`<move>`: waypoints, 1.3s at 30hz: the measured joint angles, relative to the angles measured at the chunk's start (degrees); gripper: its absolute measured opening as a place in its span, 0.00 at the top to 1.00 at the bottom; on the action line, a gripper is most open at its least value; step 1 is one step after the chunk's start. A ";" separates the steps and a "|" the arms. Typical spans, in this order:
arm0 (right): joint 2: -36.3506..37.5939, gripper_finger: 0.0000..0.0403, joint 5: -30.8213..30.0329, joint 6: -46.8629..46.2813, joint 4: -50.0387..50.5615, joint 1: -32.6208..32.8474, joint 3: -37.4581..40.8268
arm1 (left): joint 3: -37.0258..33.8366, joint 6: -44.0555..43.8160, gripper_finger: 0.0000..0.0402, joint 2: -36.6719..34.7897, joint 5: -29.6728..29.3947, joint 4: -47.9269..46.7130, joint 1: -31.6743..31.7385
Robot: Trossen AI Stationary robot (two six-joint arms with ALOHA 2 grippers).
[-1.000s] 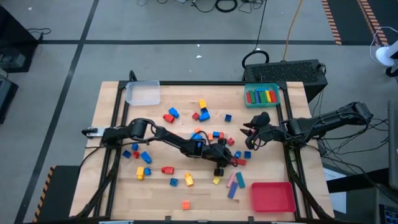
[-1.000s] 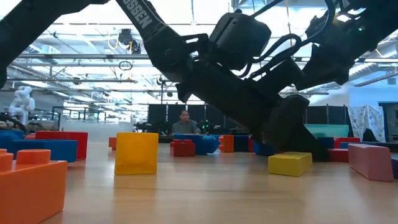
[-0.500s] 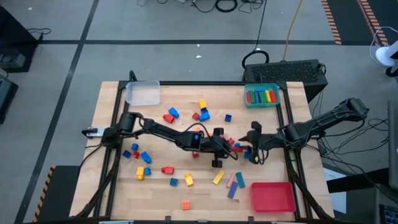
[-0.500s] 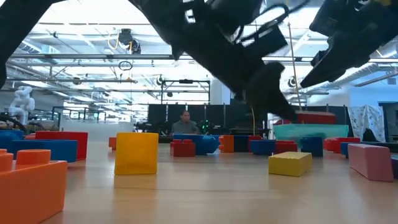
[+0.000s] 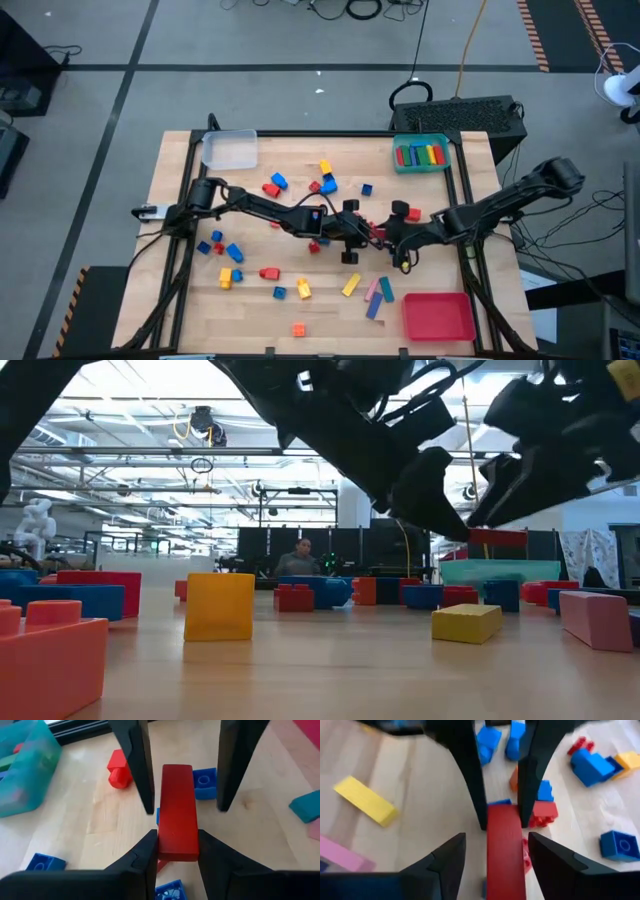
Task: Sort blocks by size
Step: Put the red block into the blue bin
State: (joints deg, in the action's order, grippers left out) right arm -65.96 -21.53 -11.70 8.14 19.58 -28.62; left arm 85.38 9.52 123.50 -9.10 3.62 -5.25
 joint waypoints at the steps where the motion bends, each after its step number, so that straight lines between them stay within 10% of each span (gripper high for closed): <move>1: -0.60 0.49 -0.83 -0.01 -0.17 -0.11 0.00 | 0.00 0.00 0.72 0.00 0.00 0.19 0.02; 25: -1.70 0.77 -3.31 -4.99 0.01 -0.62 0.00 | 0.00 0.13 0.72 0.00 0.22 0.74 0.08; 39: 4.59 0.78 -15.42 -26.60 7.52 -6.05 -0.04 | 0.11 -2.20 0.16 -7.72 -6.46 -12.09 1.43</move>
State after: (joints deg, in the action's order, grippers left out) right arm -61.37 -36.95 -38.30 15.65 13.53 -28.67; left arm 85.49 7.31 115.78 -15.56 -8.47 -3.82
